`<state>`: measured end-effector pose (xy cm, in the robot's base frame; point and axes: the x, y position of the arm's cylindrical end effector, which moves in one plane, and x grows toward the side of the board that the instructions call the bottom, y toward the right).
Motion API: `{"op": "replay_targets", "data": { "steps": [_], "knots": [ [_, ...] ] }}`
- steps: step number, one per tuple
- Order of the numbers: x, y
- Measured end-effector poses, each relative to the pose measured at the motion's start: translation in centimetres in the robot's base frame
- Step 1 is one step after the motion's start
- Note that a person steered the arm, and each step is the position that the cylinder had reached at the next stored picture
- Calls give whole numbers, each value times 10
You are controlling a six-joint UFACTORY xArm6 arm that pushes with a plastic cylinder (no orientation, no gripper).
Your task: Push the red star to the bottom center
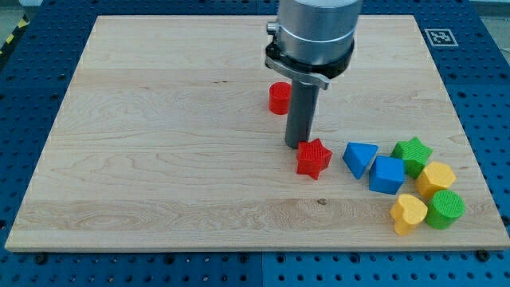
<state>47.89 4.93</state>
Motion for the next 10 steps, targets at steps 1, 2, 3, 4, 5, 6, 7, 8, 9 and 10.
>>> {"op": "replay_targets", "data": {
  "steps": [1, 2, 3, 4, 5, 6, 7, 8, 9, 10],
  "knots": [
    [-33, 23],
    [-5, 47],
    [9, 55],
    [23, 34],
    [28, -11],
    [28, -37],
    [28, -22],
    [28, 7],
    [42, -11],
    [50, -38]
  ]
}}
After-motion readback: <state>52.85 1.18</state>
